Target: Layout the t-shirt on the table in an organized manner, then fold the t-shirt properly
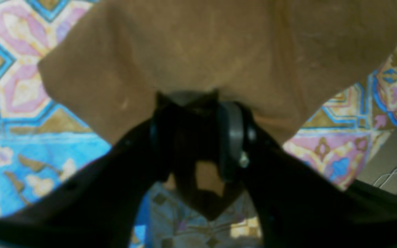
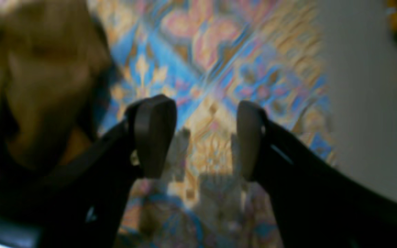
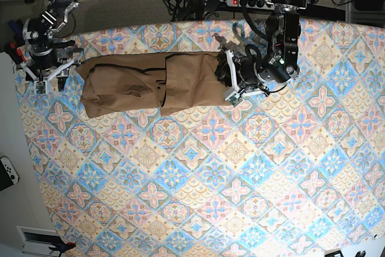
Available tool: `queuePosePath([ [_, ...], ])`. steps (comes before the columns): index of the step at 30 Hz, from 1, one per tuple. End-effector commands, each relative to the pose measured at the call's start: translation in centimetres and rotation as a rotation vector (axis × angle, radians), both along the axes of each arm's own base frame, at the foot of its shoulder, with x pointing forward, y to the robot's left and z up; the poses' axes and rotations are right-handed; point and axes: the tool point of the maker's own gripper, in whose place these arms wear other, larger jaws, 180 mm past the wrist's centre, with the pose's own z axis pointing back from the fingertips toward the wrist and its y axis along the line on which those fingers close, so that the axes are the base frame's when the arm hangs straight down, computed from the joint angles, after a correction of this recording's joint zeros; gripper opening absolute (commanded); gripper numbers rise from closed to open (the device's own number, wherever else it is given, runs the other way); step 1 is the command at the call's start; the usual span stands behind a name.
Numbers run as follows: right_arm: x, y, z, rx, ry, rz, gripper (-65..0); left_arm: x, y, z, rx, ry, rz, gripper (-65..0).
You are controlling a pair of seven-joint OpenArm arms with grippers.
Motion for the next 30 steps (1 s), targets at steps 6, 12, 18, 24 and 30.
queuePosePath([
  [6, 2.0, 0.9, 4.8, 0.039, -0.198, 0.030, -33.7, 0.0, -0.2, 0.2, -0.003, -0.001, -0.009, -57.8],
  [12, 1.5, 1.2, 3.8, 0.085, -0.140, 0.018, -24.2, -0.1, 0.4, 0.0, 0.015, -0.001, -0.015, -55.4],
  [18, -1.9, -0.6, 0.7, 0.199, 0.129, -0.084, -18.0, -0.1, 0.8, 0.0, 0.023, -0.001, -0.014, -50.5],
  [24, 1.4, -2.8, 4.1, 0.200, 0.052, -0.111, -18.0, -0.1, 0.8, 0.0, 0.023, -0.002, -0.014, -50.4],
  [30, 1.2, -2.5, 1.5, 0.271, 0.100, -0.117, -18.0, 0.0, 0.9, 0.0, 0.024, -0.004, -0.013, -50.4],
])
